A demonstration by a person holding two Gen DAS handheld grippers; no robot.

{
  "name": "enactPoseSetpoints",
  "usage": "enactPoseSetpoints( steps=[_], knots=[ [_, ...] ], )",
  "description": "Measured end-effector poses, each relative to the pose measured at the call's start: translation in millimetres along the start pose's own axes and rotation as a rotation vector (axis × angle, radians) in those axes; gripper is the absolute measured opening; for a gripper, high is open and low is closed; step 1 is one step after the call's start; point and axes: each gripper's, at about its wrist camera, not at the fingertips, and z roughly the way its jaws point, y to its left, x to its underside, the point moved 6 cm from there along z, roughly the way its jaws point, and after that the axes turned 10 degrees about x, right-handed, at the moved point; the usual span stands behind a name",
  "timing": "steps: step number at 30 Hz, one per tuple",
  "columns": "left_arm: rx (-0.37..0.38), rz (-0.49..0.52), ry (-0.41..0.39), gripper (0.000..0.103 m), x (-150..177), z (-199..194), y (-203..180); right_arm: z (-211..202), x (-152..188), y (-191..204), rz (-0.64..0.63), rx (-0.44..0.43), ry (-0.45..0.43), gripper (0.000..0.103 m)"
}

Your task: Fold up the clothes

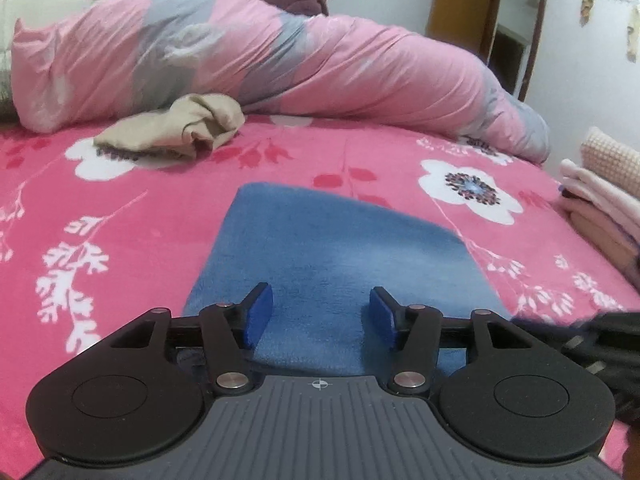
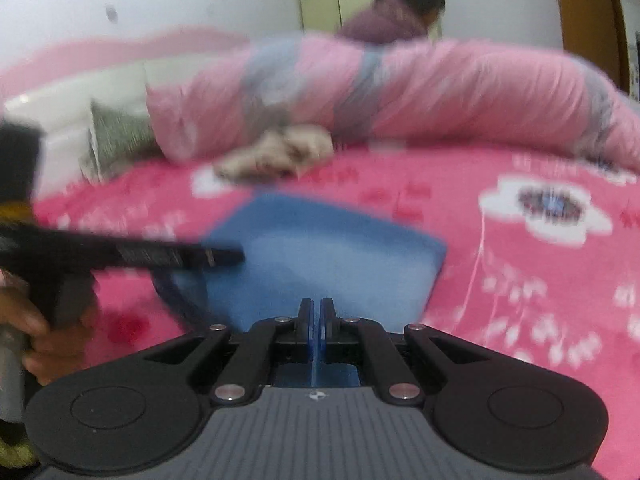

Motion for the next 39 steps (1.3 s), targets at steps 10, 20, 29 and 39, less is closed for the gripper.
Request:
enactPoseSetpoints(
  steps=[10,20,29,39],
  knots=[
    [0.018,-0.032,0.018,0.065,-1,2,0,1,16,7,-0.048,0.022,-0.02,0.002],
    [0.0,-0.065,0.078,0.073,-11,4,-4,1,15,6,-0.028,0.017,-0.019,0.002],
    [-0.077,-0.063,0.087,0.073,-8,6,14,1,17,4,-0.012,0.018,-0.021,0.002],
    [-0.06,-0.066,0.069,0.073,-6,6,19,-4,-12,1,-0.031,0.025,-0.009,0.002]
  ],
)
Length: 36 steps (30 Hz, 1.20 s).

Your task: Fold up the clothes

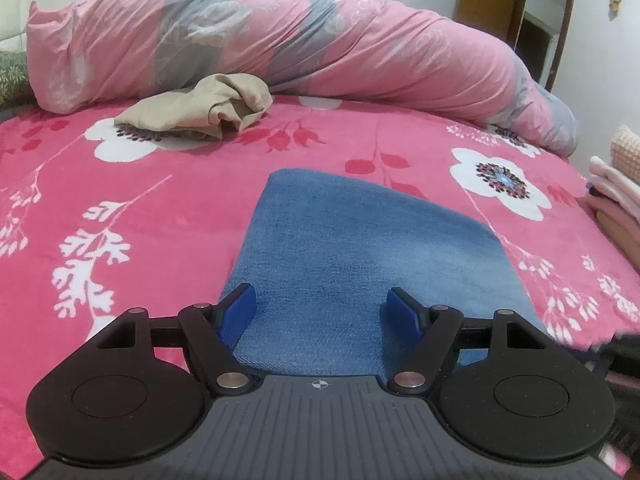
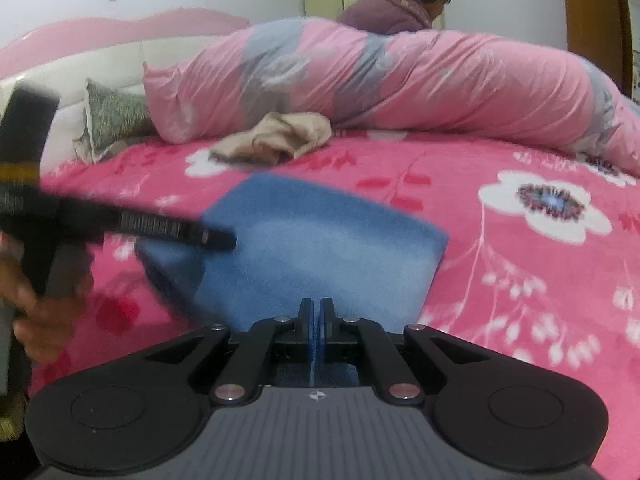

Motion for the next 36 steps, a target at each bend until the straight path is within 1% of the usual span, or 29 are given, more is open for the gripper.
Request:
enactPoseSetpoints(
  steps=[2,5,6,9,11,12,13,14,18,21,22,24,25,26,27,28,30,32,34,35,36],
  knots=[
    [-0.001,0.0,-0.002,0.073,1,0,0,0,-15,-5,0.004,0.014,-0.029,0.002],
    [-0.003,0.001,-0.005,0.073,1,1,-1,11,-29,-12,0.032,0.028,-0.024,0.002],
    [-0.002,-0.001,-0.005,0.073,1,1,-1,17,-26,-12,0.042,0.022,-0.003,0.002],
    [0.005,-0.005,-0.002,0.073,1,1,0,43,-2,-9,0.032,0.006,0.099,0.002],
    [0.003,0.001,0.001,0.073,2,2,0,46,10,-5,0.0,0.012,0.053,0.002],
    [0.002,0.005,0.0,0.073,2,1,0,45,9,-3,-0.026,0.02,0.047,0.002],
    [0.004,0.004,0.0,0.073,2,1,0,44,6,-3,-0.027,0.023,0.06,0.002],
    [0.007,0.0,-0.001,0.073,2,1,1,44,3,-3,-0.027,0.025,0.071,0.002],
    [0.02,-0.019,0.0,0.073,2,1,4,43,-21,-9,-0.004,0.014,0.063,0.002],
    [0.017,-0.02,0.003,0.073,1,1,3,48,-38,-14,-0.012,0.05,0.025,0.002],
    [0.017,-0.022,0.006,0.073,1,1,3,54,-40,-17,-0.004,0.052,0.026,0.002],
    [0.016,-0.027,0.011,0.073,0,2,2,75,-31,-21,0.001,0.067,0.076,0.002],
    [0.016,-0.03,0.013,0.073,0,2,2,89,-19,-21,-0.006,0.063,0.118,0.002],
    [0.012,-0.03,0.019,0.073,-1,3,2,94,-9,-19,-0.028,0.056,0.093,0.002],
    [0.007,-0.029,0.027,0.073,-2,3,1,92,-7,-14,-0.092,0.066,0.058,0.002],
    [0.004,-0.029,0.033,0.073,-2,4,1,90,-9,-10,-0.152,0.081,0.061,0.002],
    [0.001,-0.034,0.039,0.073,-2,5,1,90,-20,-7,-0.186,0.091,0.101,0.003],
    [0.0,-0.033,0.046,0.073,-3,5,2,90,-39,-11,-0.146,0.075,0.096,0.003],
    [-0.002,-0.03,0.055,0.073,-3,5,1,92,-57,-20,-0.089,0.087,0.061,0.003],
    [-0.002,-0.029,0.059,0.073,-4,5,1,95,-64,-24,-0.061,0.093,0.051,0.003],
    [-0.003,-0.029,0.062,0.073,-4,5,1,102,-64,-28,-0.034,0.089,0.063,0.003]
  ],
)
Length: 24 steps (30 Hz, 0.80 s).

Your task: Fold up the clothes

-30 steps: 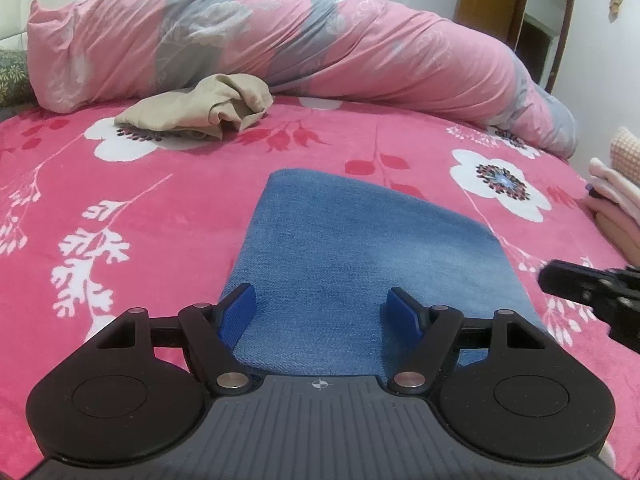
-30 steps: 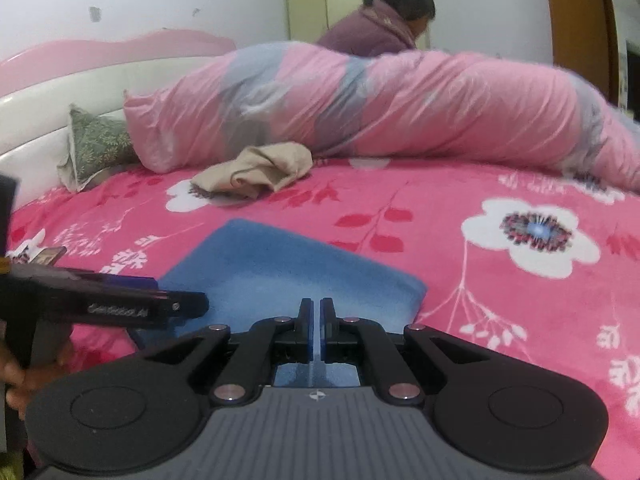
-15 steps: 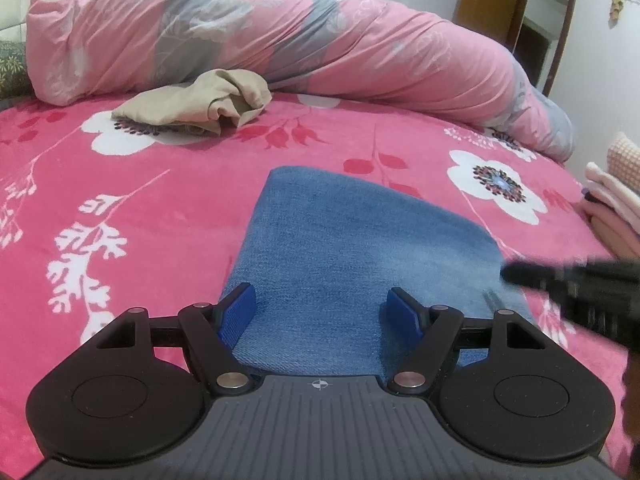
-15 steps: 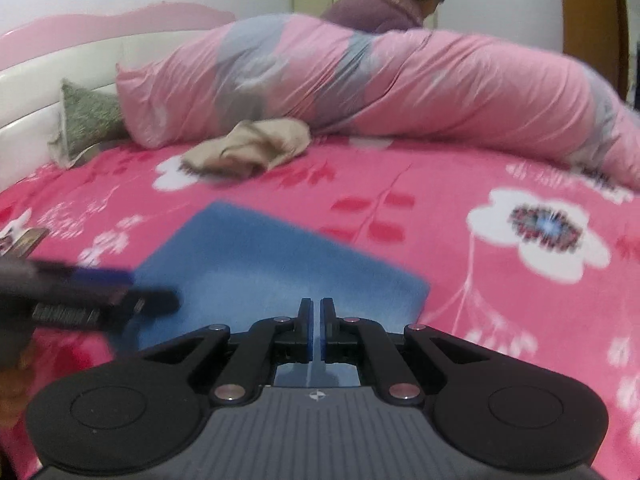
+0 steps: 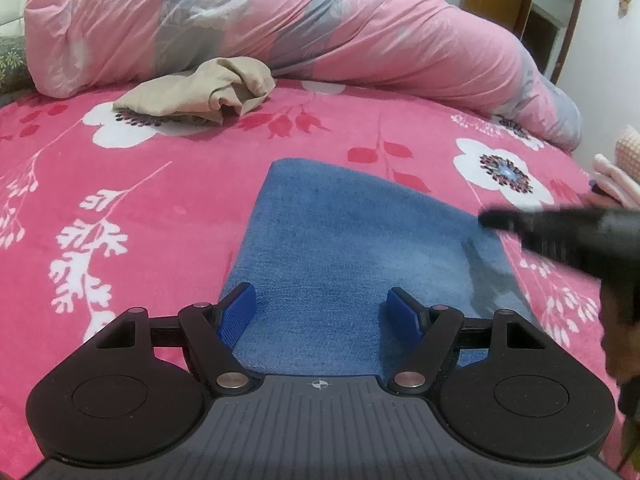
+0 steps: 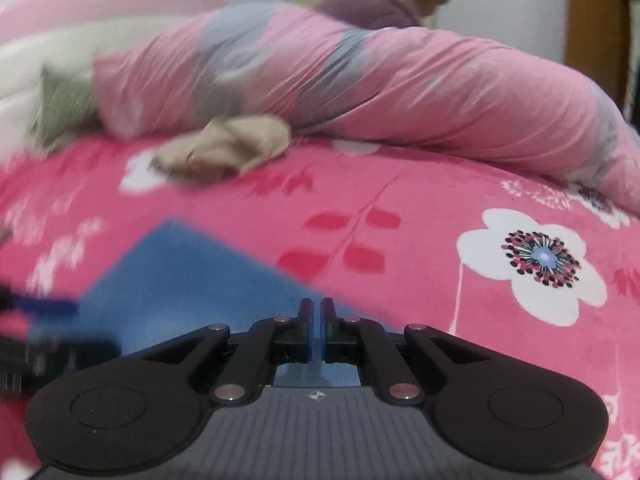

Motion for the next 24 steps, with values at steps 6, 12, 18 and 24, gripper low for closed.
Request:
enactPoseSetpoints(
  steps=[6,12,18,24],
  knots=[
    [-0.013,0.024,0.007,0.073,0,1,-3,43,23,-4,-0.012,0.029,0.087,0.002],
    [-0.014,0.03,0.012,0.073,0,0,-3,27,-11,8,-0.019,-0.022,0.049,0.003],
    [-0.018,0.04,0.014,0.073,0,0,-4,26,-29,39,-0.009,-0.164,0.012,0.003],
    [-0.014,0.057,0.006,0.073,2,-1,-4,52,-29,68,0.012,-0.29,0.045,0.002]
  ],
)
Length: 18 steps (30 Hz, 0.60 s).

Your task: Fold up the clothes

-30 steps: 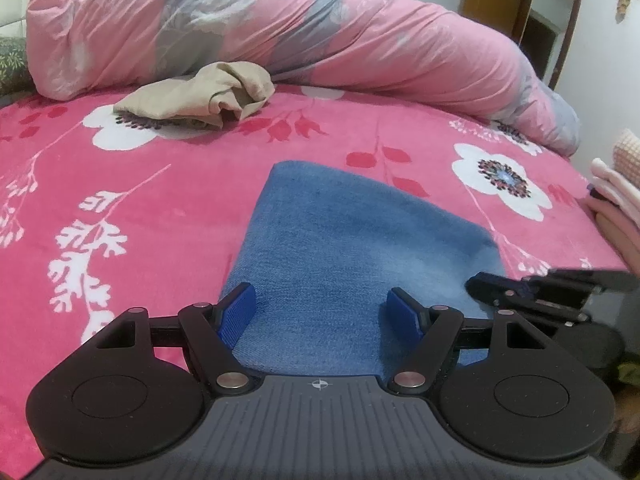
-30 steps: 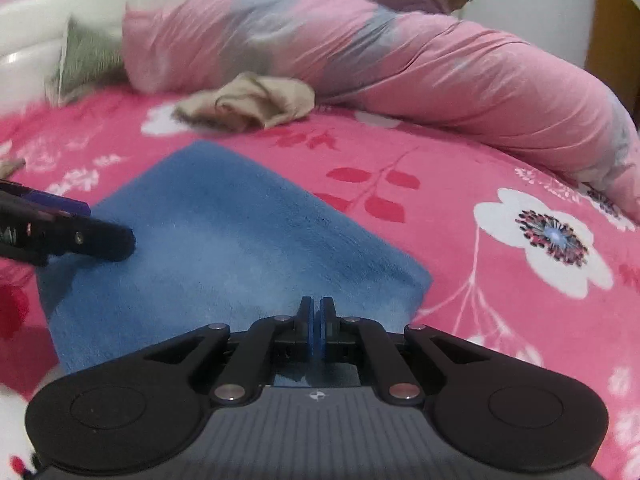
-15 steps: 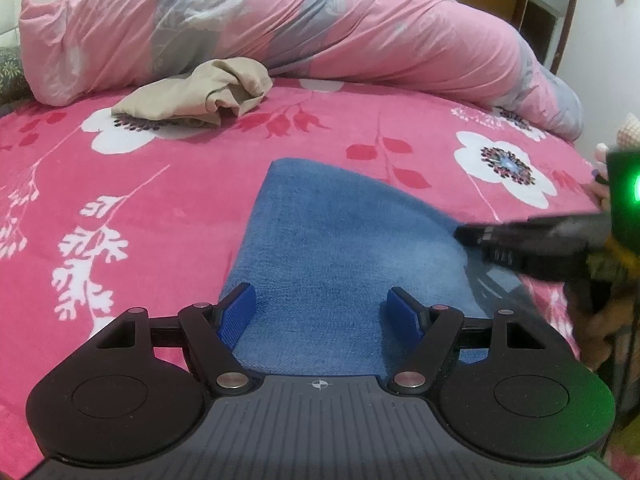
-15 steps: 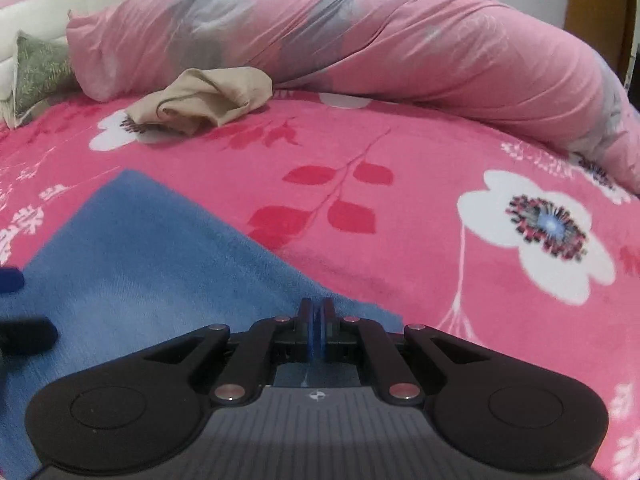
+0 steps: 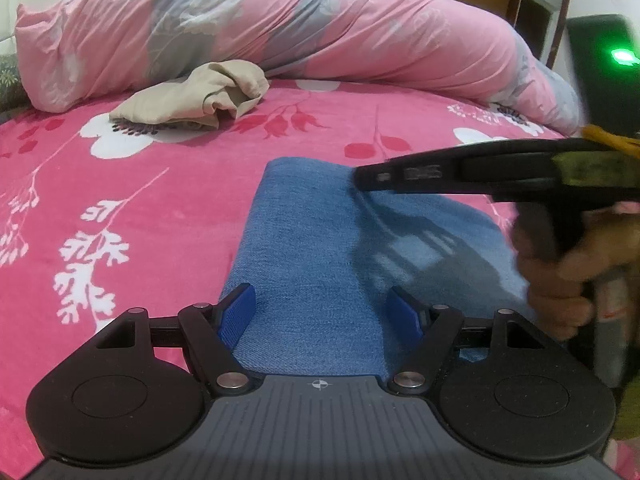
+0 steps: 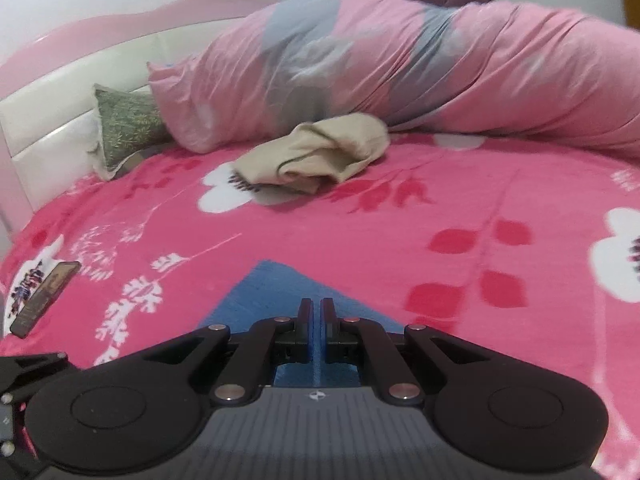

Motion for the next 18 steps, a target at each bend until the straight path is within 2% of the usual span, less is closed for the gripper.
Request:
enactPoseSetpoints(
  steps=[3,12,18],
  knots=[
    [0.006,0.009,-0.018,0.073,1,-1,1,23,9,-3,0.035,0.008,0.051,0.001],
    [0.043,-0.008,-0.112,0.071,-14,-18,8,21,13,-7,0.062,0.0,0.033,0.001],
    [0.021,-0.072,-0.059,0.069,-25,8,25,21,15,-8,0.068,-0.003,0.024,0.002]
  ],
)
